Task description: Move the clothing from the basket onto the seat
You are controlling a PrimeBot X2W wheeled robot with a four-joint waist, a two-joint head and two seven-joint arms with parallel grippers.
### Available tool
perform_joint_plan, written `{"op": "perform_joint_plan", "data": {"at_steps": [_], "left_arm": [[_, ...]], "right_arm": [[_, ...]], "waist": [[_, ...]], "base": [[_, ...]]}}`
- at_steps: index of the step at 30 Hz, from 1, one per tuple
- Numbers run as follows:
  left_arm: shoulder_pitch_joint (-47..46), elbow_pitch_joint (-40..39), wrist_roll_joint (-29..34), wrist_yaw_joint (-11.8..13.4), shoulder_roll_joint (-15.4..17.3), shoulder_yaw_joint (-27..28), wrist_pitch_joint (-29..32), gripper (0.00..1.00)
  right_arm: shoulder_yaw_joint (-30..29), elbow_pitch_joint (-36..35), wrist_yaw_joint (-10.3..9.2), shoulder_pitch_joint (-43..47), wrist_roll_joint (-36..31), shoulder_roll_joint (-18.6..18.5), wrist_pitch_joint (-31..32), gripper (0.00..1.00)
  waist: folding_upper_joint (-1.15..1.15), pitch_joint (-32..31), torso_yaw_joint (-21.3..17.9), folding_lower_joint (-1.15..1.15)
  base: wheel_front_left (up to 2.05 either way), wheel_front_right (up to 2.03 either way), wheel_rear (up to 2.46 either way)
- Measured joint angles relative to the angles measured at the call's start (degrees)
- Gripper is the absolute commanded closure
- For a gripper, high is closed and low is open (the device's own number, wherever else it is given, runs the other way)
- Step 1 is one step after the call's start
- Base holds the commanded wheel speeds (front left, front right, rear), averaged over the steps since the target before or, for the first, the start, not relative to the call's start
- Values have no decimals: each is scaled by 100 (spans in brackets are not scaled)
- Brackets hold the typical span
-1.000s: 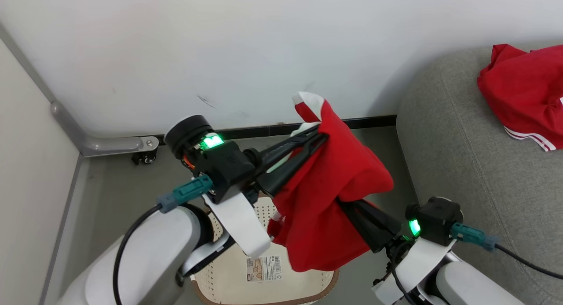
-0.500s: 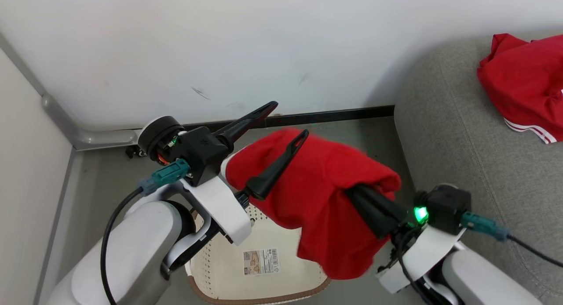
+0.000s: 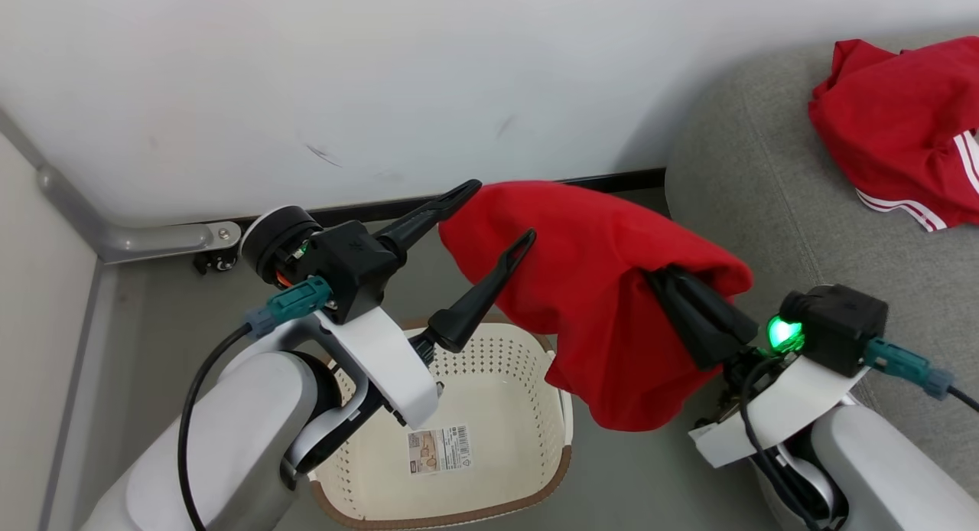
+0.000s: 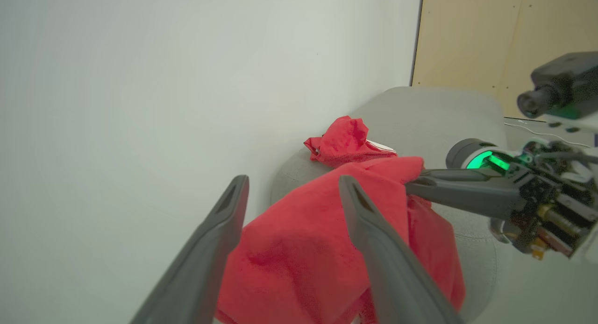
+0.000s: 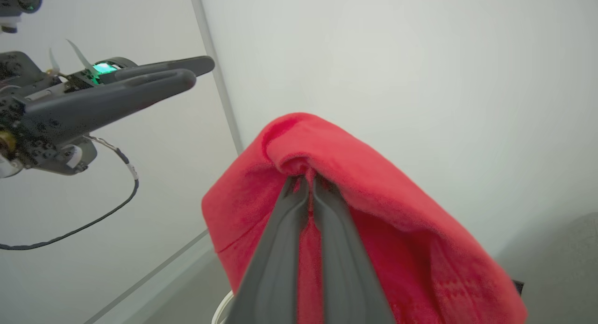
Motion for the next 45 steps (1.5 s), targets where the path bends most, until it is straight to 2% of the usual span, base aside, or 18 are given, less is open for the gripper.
{"op": "perform_joint_plan", "data": {"at_steps": [18,28,45], "left_arm": [[-82,78,-57,-109,-105,-348,147,0],[-169,134,-105,-129,-192,-447,152,0],[-171,176,-112,-134,-103,-493,208,0]], "right_arm": [[-1003,-304,0,448,-409,219,0,100],[-1100,-436,0,632,-557,289,0,100],[-1177,-564,0,742,-684,461,0,100]], "waist": [[0,165,-536,0],[0,238,-892,0],[0,443,-1524,0]], "base": [[0,0,0],[0,0,0],[0,0,0]]}}
